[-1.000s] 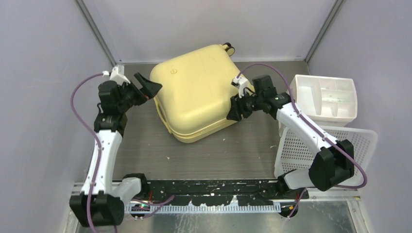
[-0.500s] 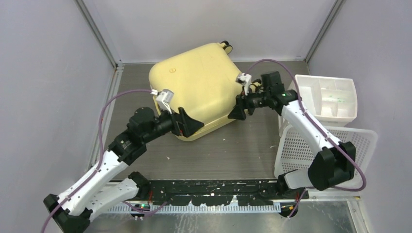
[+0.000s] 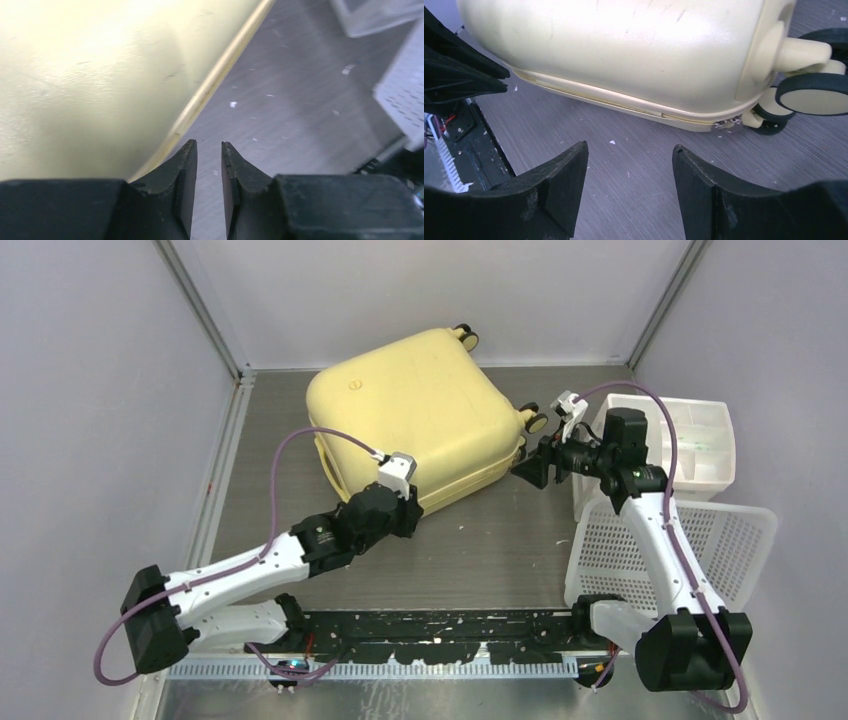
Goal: Open, take out, and arrange the luggage
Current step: Adjust the luggage at the center of the board.
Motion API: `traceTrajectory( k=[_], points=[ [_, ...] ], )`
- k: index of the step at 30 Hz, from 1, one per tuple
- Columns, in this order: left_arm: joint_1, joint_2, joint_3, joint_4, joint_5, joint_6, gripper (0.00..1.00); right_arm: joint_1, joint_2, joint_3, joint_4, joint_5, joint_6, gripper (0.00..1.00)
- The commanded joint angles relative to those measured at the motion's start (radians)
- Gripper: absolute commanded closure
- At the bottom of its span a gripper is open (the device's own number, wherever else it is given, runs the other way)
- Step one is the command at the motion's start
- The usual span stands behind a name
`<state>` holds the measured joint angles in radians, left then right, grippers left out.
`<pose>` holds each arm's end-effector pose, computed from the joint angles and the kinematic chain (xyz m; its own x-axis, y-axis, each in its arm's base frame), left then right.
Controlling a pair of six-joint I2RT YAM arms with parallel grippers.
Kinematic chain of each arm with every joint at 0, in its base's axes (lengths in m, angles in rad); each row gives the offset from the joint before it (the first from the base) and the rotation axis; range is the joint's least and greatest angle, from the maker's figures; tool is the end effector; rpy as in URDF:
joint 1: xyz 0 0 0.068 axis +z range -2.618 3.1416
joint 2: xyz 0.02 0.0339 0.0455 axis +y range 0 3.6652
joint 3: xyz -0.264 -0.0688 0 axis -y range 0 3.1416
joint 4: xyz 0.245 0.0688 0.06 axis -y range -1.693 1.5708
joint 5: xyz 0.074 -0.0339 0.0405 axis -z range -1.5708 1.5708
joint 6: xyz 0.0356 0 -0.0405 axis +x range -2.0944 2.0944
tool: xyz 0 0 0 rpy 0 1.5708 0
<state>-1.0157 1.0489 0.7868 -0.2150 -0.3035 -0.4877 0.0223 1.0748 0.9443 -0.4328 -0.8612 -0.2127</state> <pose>0.1337 -0.1954 0.2872 -0.5283 0.0034 -0.8491 0.4794 0.8265 -0.2950 0.2266 0.0321 0.3214 -0.3834 -0.1461 -0.9120 -0.7537 0.6202 0.2175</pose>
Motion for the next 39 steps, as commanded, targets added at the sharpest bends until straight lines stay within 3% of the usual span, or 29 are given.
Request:
traceTrajectory(
  k=[1, 9, 15, 19, 23, 27, 30, 35, 39],
  points=[
    [0.040, 0.034, -0.030, 0.140, -0.201, 0.040, 0.75, -0.032, 0.003, 0.002, 0.043, 0.026, 0.002, 0.33],
    [0.191, 0.085, -0.048, 0.185, -0.173, -0.032, 0.75, -0.034, 0.090, 0.044, -0.031, 0.068, -0.041, 0.34],
    [0.307, 0.124, -0.055, 0.284, -0.047, -0.011, 0.75, 0.016, 0.120, 0.018, 0.019, 0.099, -0.019, 0.36],
    [0.312, 0.110, -0.062, 0.325, 0.124, 0.070, 0.71, 0.062, 0.111, -0.042, 0.091, 0.111, -0.016, 0.40],
    [0.312, 0.016, -0.180, 0.406, 0.310, 0.087, 0.64, 0.086, 0.084, -0.101, 0.211, 0.153, 0.080, 0.43],
    [0.312, -0.086, -0.371, 0.655, 0.423, -0.014, 0.42, 0.102, 0.081, -0.147, 0.285, 0.213, 0.155, 0.43],
    [0.312, -0.072, -0.468, 0.874, 0.496, -0.149, 0.38, 0.109, 0.090, -0.166, 0.328, 0.267, 0.177, 0.47],
    [0.278, -0.009, -0.487, 1.031, 0.510, -0.285, 0.38, 0.130, 0.085, -0.233, 0.481, 0.244, 0.300, 0.48],
    [0.268, -0.039, -0.454, 0.928, 0.459, -0.250, 0.38, 0.130, 0.066, -0.206, 0.449, 0.311, 0.252, 0.49]
  ],
)
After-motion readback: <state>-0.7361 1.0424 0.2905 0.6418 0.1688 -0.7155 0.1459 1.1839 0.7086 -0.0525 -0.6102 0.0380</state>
